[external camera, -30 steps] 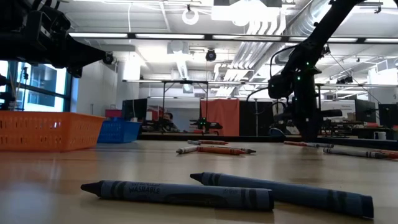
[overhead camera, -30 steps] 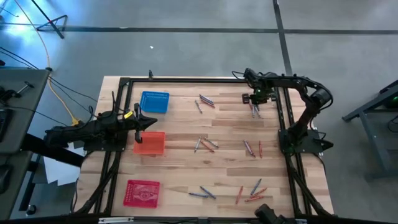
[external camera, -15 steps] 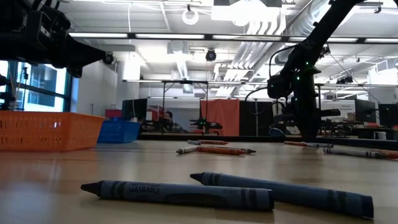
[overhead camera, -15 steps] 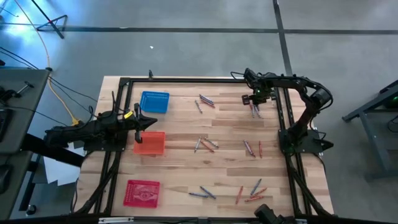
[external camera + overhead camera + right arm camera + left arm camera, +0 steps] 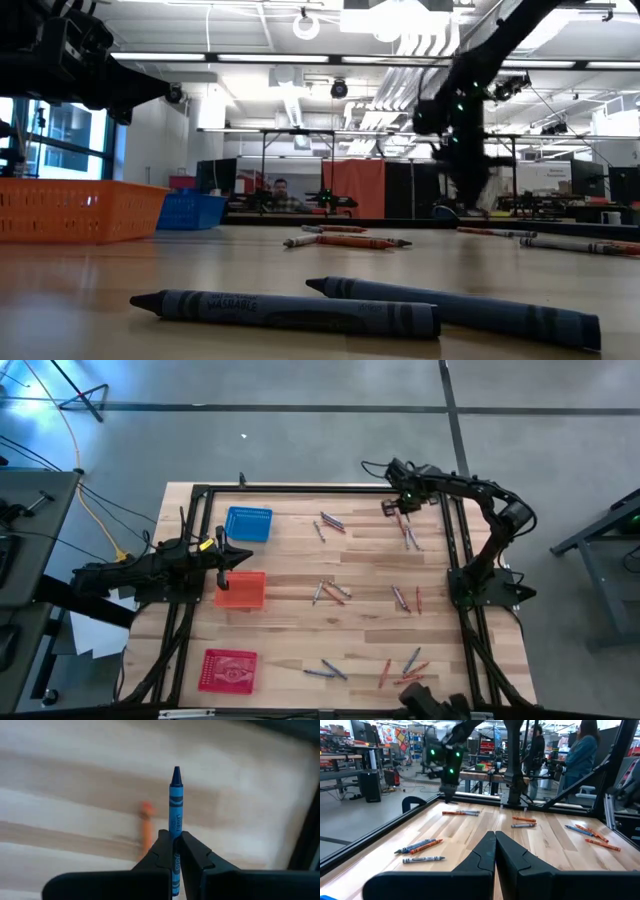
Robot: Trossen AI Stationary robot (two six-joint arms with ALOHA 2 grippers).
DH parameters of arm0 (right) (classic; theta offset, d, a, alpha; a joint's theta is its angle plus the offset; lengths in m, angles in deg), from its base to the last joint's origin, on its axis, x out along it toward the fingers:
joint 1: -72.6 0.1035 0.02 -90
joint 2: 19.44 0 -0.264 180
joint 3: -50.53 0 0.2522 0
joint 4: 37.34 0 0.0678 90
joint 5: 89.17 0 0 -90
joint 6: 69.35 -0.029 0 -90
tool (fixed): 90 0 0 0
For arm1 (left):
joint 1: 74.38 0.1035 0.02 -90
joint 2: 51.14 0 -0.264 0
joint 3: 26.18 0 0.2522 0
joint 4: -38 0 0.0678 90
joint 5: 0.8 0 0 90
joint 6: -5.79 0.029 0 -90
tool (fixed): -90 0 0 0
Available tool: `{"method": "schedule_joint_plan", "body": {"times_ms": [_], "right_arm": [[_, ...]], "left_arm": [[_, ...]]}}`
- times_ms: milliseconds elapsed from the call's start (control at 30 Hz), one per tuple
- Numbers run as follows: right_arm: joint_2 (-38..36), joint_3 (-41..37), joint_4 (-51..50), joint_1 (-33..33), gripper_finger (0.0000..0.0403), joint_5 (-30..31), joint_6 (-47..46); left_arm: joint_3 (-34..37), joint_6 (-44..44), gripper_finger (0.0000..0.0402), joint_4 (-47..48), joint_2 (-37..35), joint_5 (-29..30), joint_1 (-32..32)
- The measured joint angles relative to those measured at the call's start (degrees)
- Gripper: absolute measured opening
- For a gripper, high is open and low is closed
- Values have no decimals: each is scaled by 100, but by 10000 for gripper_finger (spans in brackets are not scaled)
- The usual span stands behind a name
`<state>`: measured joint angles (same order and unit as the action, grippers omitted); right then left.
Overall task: Sort crayons
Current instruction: Put the blue crayon into the blue bin
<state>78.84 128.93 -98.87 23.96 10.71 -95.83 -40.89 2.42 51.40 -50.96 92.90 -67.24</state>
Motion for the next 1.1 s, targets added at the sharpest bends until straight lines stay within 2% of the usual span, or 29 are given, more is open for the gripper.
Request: {"method": "schedule_joint_plan", "body": {"times_ms": [133,367,600,767,1100], "right_arm": [[-13,432,476,303,1,-424,-51],[-13,919,2422,1216,0,-1447,-180],[246,1192,4067,2121,0,-1532,-161],[1040,1842,4293,2380,1,-1734,-158],[2834,3958,4252,2771,5,-1956,121]], "left_arm": [[0,1,1,0,0,-4,-1],[0,-1,1,-1,0,-4,-1],[2,0,1,-2,2,-4,-1],[0,2,1,1,1,-7,0],[0,-1,1,0,0,-9,-1]]}}
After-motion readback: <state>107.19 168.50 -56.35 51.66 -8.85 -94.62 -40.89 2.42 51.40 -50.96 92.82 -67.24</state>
